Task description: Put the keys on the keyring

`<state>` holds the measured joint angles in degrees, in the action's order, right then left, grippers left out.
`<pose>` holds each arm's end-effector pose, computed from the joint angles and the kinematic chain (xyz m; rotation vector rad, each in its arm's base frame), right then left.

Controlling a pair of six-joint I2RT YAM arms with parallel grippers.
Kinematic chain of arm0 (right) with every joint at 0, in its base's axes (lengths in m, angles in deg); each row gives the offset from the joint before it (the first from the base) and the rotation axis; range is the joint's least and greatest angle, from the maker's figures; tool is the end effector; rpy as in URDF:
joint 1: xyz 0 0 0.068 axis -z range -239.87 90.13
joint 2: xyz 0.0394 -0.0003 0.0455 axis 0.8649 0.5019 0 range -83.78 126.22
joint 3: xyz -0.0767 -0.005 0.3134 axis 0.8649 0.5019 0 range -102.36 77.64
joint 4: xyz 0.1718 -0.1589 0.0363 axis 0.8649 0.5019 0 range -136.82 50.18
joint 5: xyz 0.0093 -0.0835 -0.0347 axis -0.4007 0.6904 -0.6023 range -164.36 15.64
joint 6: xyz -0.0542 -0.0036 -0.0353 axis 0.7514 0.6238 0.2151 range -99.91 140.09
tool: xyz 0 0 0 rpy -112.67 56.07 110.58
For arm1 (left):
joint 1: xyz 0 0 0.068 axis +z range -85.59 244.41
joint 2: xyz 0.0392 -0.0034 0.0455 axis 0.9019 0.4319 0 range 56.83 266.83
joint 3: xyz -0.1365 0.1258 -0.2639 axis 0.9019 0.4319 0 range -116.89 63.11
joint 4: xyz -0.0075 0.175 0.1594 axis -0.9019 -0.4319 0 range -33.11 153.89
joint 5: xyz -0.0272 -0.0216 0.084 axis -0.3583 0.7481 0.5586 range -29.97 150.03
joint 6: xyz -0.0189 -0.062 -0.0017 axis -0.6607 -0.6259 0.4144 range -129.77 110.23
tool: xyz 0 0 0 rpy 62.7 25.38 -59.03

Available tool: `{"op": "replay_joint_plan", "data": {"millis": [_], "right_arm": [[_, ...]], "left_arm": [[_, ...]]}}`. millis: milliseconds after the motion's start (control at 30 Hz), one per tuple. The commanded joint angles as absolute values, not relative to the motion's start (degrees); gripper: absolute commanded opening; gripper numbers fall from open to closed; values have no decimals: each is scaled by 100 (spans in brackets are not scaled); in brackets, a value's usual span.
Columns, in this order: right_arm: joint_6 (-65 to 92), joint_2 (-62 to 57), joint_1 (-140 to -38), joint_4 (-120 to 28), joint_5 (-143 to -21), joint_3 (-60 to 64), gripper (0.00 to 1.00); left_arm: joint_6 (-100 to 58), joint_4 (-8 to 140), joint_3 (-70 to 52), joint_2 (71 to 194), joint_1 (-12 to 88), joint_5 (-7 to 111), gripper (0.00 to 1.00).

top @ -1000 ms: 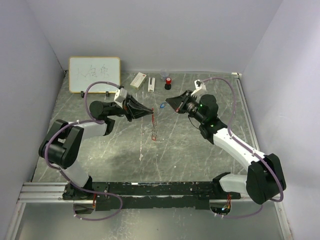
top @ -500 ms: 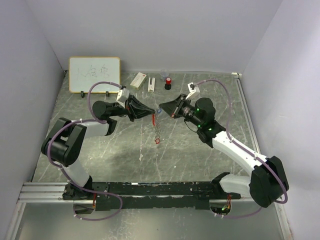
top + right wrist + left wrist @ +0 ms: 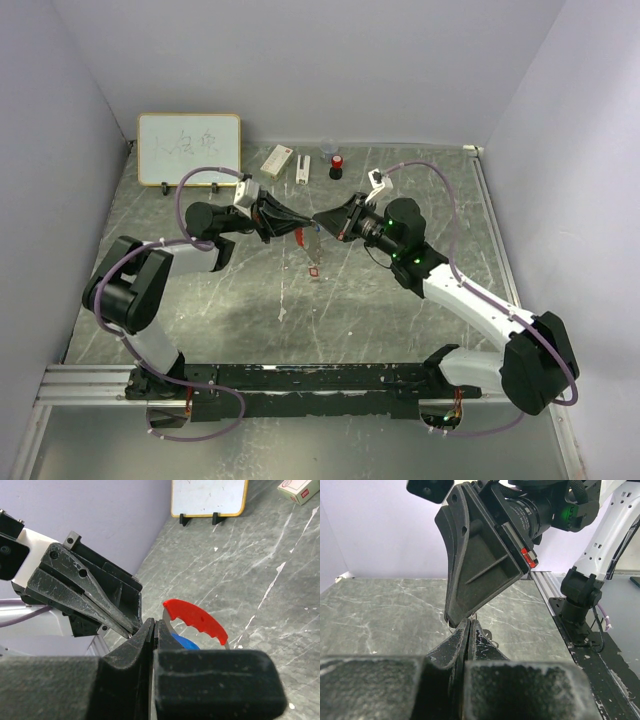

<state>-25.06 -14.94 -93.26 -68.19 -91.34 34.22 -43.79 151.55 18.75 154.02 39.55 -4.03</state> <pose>0.2017 0.1507 0.3592 -0.0640 1.8025 1.2598 0.2696 -0.1750 0.3432 1.0420 1.0223 -1.3902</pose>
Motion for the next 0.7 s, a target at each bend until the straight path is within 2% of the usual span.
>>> {"op": "replay_joint_plan", "data": {"millis": [0, 667], "right_arm": [[-2456, -1674, -9387, -6741, -9037, 3480, 0], [-3285, -1814, -9389, -6985, -8697, 3694, 0]], "left_arm": [[-4021, 16033, 1834, 15124, 3919, -209, 7], [-3439, 15726, 2173, 14874, 3910, -88, 7]]}}
